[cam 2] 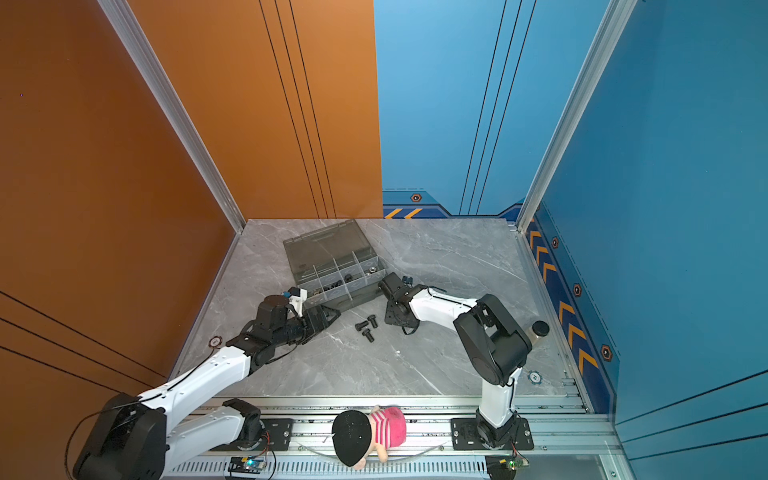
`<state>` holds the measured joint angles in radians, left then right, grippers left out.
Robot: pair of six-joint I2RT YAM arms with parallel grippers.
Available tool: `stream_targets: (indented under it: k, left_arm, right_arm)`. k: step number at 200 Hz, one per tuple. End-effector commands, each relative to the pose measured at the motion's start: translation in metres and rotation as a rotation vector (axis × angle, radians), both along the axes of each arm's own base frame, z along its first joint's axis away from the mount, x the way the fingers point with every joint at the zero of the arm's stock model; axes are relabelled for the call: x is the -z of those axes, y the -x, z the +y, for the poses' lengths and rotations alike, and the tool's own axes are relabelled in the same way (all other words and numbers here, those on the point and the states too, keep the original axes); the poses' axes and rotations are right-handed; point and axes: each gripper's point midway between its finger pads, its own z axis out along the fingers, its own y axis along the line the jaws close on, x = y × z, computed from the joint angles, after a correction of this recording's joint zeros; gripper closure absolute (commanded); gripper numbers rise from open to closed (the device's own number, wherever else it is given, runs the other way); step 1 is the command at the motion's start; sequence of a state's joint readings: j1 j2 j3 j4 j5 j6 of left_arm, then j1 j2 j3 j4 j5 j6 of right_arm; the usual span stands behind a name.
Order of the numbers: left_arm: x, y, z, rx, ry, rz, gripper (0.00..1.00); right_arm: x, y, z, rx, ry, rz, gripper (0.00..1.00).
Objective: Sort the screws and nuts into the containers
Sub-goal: 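Move the right gripper back to the pile and lower onto another silver hex nut, then close the right gripper on the silver hex nut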
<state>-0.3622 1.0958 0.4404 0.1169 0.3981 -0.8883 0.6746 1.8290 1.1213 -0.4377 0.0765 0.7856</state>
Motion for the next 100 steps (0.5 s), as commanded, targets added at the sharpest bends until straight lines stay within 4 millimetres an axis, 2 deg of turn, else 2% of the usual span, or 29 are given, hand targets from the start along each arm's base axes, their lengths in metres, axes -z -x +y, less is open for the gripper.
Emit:
stream_targets:
  k: [1,62,80,100]
  left_arm:
    - [-0.008,0.001,-0.004,0.015,0.018,-0.021,0.02]
    - [-0.007,0.002,-0.003,0.014,0.021,-0.02,0.02]
    - [-0.006,0.003,-0.001,0.01,0.018,-0.018,0.02]
    - [-0.006,0.003,-0.001,0.008,0.018,-0.018,0.02]
  right_arm:
    - [0.007,0.004,-0.009,0.002,0.074,0.021,0.51]
    - [0.02,0.008,-0.013,-0.013,0.114,0.045,0.58]
    - [0.022,0.009,-0.014,-0.021,0.12,0.049,0.63]
    - [0.023,0.01,-0.013,-0.031,0.123,0.053,0.74]
